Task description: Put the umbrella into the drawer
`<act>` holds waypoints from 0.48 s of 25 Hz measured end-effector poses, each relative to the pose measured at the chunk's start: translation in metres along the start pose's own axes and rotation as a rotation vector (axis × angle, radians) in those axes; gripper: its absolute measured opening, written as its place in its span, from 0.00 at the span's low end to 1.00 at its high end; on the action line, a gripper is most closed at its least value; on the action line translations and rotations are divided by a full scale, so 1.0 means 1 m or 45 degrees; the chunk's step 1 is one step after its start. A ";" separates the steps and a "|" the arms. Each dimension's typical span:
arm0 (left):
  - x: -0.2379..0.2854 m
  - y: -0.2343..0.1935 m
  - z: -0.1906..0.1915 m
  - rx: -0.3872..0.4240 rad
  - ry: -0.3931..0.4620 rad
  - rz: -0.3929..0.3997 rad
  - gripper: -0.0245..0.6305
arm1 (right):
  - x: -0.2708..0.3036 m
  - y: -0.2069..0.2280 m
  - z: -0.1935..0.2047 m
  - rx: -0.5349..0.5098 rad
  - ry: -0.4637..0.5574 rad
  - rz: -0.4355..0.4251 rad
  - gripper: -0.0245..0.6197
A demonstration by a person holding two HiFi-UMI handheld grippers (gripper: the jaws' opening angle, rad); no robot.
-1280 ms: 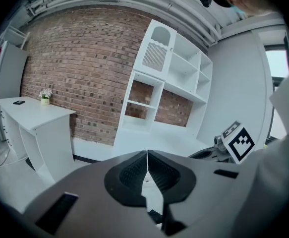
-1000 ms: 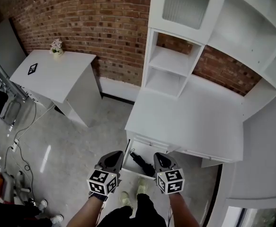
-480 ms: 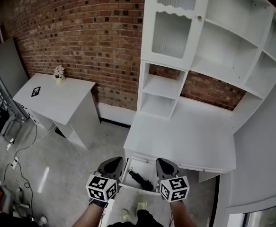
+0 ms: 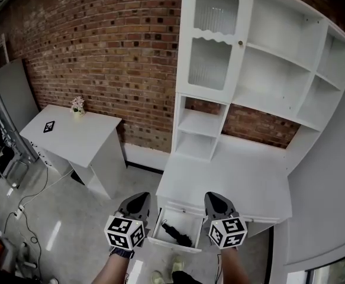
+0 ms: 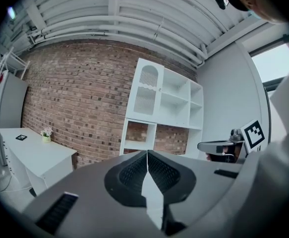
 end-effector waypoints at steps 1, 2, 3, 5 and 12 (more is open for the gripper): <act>-0.002 0.000 -0.004 0.005 0.005 -0.003 0.05 | -0.002 -0.002 -0.005 -0.007 0.014 0.000 0.05; -0.004 0.000 -0.008 0.009 0.010 -0.005 0.05 | -0.003 -0.004 -0.011 -0.011 0.027 -0.001 0.05; -0.006 0.001 -0.012 0.012 0.014 -0.007 0.05 | -0.005 -0.006 -0.016 -0.013 0.039 -0.005 0.05; -0.010 0.002 -0.019 0.018 0.025 -0.010 0.05 | -0.007 -0.011 -0.026 -0.019 0.060 -0.016 0.05; -0.016 0.008 -0.045 0.053 0.084 -0.004 0.05 | -0.013 -0.022 -0.048 -0.035 0.106 -0.047 0.05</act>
Point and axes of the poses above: the fingertips, and each gripper's own axes: x forward along the fingers, y to its right, z out of its underside, the point moved 9 cm from there along -x, backward along the fingers, and after that the axes turned 6 degrees about y, right-handed, at the moved point
